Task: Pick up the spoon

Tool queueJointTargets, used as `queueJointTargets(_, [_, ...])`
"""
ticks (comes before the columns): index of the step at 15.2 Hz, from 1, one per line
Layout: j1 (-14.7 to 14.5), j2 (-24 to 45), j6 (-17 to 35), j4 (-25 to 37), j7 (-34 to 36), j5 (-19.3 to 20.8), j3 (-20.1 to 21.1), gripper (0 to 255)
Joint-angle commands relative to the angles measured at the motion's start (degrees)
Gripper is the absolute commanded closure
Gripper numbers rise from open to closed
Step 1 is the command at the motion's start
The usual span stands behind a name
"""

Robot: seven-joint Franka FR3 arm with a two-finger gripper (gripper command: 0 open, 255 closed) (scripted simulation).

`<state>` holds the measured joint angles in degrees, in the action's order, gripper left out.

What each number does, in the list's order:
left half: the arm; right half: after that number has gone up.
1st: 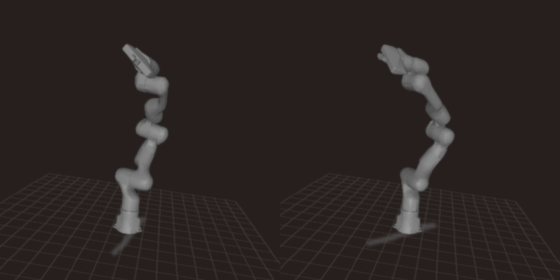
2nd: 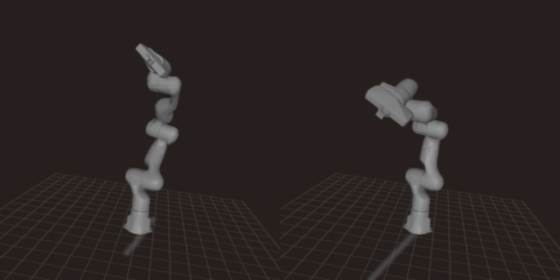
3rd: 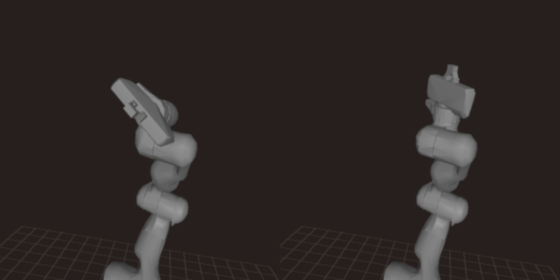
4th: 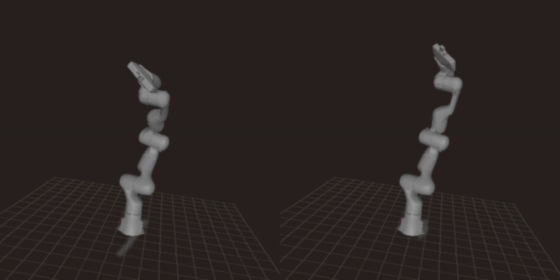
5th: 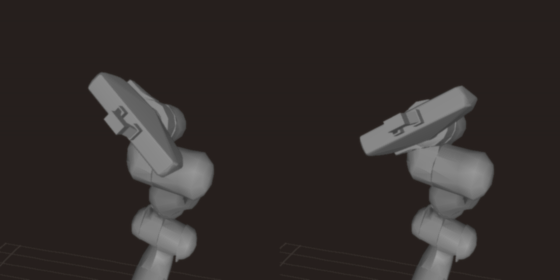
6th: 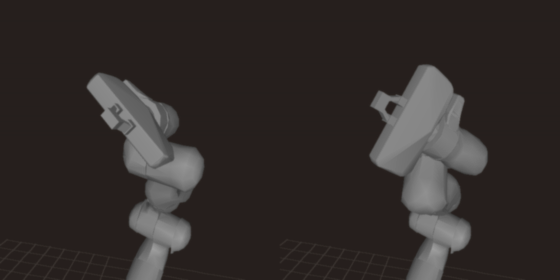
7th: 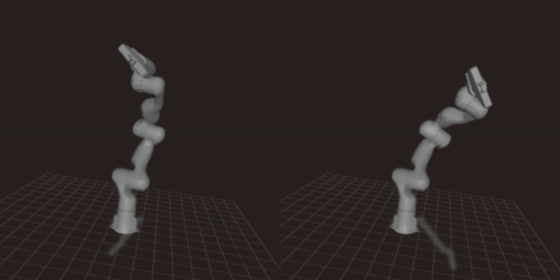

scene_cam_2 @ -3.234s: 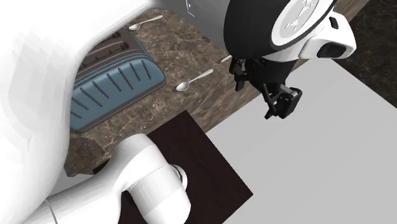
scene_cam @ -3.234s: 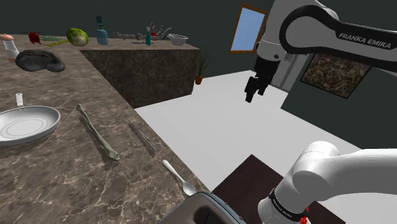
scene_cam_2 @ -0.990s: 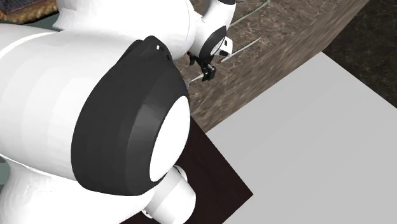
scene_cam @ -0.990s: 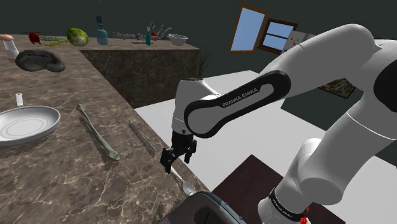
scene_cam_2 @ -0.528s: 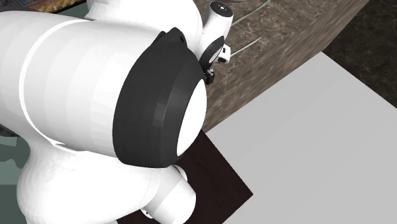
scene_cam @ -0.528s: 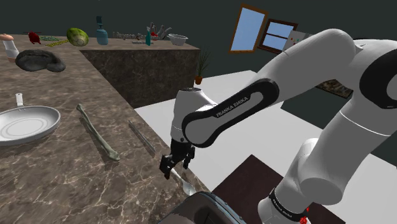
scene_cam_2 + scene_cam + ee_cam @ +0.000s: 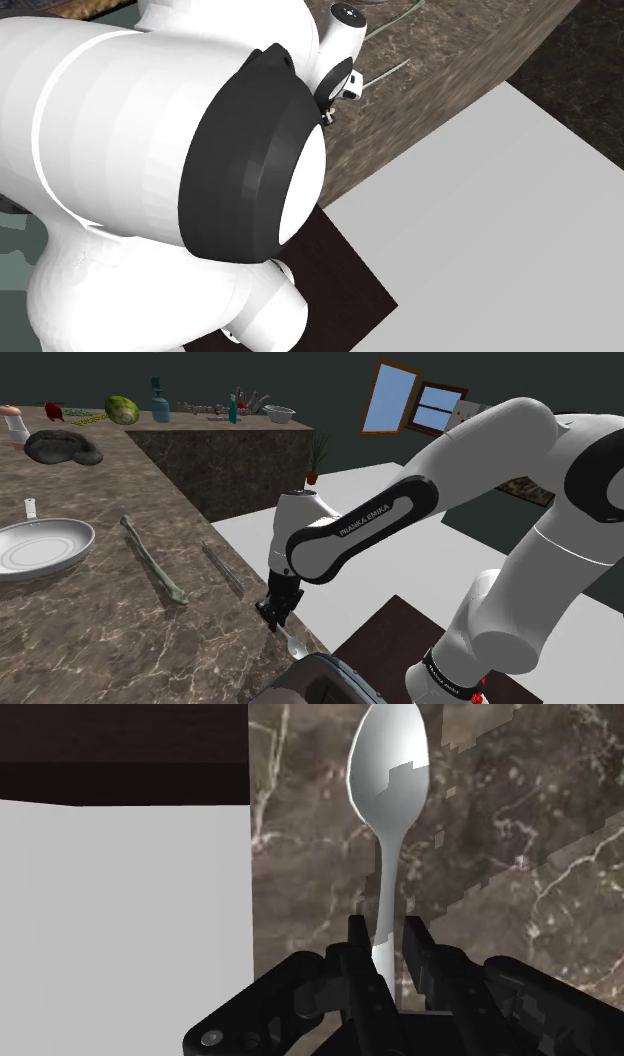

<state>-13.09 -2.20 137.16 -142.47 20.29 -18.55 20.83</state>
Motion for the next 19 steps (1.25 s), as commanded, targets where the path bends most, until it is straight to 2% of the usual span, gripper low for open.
queueJointTargets(1, [-0.1,0.1,0.0,-0.1,0.0,0.0,0.1,255])
queueJointTargets(17, [0.2,-8.6,-12.8,4.2,1.2,-0.2,-0.9,255])
queueJointTargets(19, [0.2,-8.6,-12.9,4.3,1.2,-0.2,-0.9,255])
